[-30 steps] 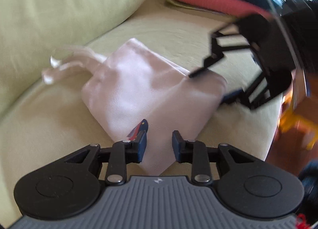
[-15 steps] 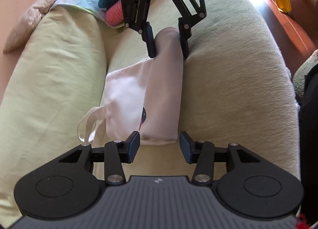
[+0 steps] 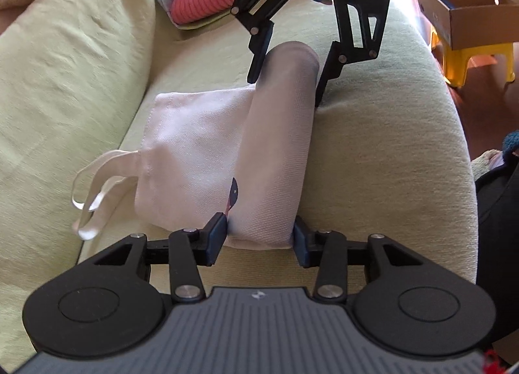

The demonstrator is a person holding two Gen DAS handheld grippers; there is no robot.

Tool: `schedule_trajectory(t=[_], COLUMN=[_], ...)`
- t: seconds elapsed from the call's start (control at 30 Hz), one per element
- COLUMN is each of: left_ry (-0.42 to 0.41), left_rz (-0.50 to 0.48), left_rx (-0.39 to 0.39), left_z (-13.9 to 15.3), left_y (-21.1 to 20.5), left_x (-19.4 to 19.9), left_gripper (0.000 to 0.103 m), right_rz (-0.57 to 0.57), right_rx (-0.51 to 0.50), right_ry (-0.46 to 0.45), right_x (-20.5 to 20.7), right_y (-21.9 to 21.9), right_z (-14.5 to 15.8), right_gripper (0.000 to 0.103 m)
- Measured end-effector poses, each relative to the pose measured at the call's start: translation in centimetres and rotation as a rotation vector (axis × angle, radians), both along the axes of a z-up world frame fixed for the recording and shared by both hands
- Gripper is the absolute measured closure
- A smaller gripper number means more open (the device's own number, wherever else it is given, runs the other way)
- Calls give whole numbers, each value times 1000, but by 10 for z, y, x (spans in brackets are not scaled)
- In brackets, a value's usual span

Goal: Fold shopping bag
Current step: 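Grasp both ends of the roll again with the left and right grippers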

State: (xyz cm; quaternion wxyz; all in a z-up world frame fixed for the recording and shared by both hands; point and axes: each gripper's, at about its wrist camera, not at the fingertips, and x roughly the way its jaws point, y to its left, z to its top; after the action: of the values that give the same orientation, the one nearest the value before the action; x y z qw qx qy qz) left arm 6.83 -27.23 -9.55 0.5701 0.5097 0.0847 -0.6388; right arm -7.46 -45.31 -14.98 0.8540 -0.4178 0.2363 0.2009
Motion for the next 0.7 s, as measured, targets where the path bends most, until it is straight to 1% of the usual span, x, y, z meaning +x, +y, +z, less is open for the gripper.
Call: schedule_trajectory(t=[0.1,0.13,0.17,0.27,0.37,0.43,0.5,0.6,0.67,0.7], left_ry=[37,50,75,143,226,278,333,416,435,445], left_rz=[15,23,44,97,127,131,133,165,195,209], left_rx=[3,1,-6,-14,5,26,41,51,35,34], left_z=[1,2,3,7,16,20,23,23,21,20], left_y=[-2,-4,-6,-10,-5,0,9,19,20,18], left_x=[5,7,9,13,14,10,4,-4,-3,0], left_gripper=[55,55,55,55,55,55,55,55,55,55], right_rz=[14,-10,-41,-120,-176,-187,-198,-219,-241,-262], right_rx=[-9,32,85,173,291,363,434,536,587,635], right_ry=[-16,9,41,117,240,316,392,474,494,521], right_x=[0,4,8,19,22,16,9,1,0,4], right_y=[-3,-6,-9,-11,-13,-14,-15,-20,-25,-32], right_z=[-4,-2,2,14,31,39,42,42,42,41], right_gripper=[56,56,56,59,59,59,59,59,59,59])
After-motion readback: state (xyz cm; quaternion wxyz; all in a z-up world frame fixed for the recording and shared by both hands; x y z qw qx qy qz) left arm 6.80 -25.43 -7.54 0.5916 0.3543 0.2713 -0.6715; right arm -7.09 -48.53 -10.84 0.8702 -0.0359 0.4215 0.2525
